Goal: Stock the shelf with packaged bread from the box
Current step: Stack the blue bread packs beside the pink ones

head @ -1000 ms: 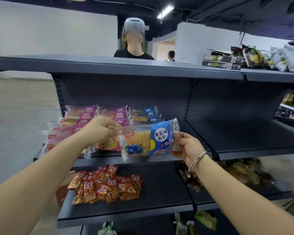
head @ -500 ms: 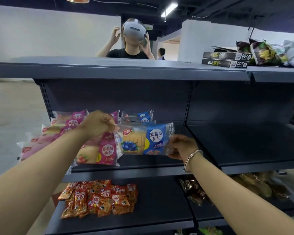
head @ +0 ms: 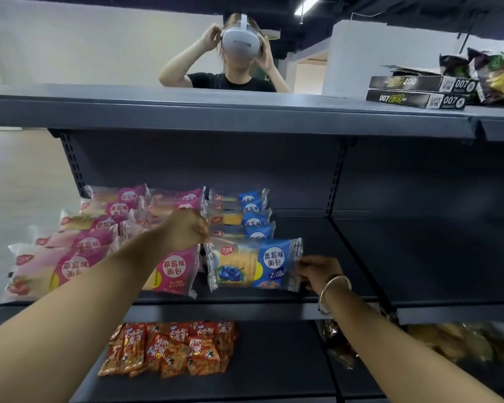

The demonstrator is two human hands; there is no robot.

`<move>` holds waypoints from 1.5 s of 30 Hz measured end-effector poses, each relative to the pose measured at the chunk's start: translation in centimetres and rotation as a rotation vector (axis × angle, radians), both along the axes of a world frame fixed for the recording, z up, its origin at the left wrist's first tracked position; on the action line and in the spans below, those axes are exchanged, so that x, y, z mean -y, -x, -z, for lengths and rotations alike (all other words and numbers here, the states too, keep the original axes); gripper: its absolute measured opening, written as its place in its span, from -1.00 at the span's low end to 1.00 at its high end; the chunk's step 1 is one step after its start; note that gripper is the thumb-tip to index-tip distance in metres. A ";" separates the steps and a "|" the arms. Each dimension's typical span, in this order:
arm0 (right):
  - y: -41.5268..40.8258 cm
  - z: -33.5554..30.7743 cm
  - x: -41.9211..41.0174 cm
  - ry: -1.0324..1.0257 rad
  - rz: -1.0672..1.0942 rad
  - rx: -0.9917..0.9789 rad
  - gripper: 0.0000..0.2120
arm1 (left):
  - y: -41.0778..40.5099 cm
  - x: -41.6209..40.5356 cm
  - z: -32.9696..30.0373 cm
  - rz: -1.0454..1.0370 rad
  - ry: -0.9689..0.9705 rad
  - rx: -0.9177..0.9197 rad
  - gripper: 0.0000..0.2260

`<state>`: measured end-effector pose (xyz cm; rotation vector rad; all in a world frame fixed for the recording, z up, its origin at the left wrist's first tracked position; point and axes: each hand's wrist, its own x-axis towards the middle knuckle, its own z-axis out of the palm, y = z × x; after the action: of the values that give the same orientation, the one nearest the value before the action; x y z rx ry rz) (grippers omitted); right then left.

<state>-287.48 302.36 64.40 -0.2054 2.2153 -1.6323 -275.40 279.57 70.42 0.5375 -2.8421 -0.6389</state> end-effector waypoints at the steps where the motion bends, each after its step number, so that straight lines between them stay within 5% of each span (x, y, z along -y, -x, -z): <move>1: 0.1 0.2 0.2 0.003 -0.005 0.016 -0.84 | 0.1 0.2 0.2 0.005 0.002 0.007 -0.87; 19: 0.9 1.3 2.9 0.102 0.032 0.068 -0.86 | 0.5 1.0 1.1 -0.100 0.116 -0.004 -0.80; 45: 0.1 1.3 2.5 -0.064 -0.033 0.010 -0.77 | 0.3 1.7 1.6 -0.098 0.118 -0.056 -0.85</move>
<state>-287.61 299.89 63.13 -0.2139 2.2410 -1.5393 -275.68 277.86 68.77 0.6237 -2.7597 -0.4580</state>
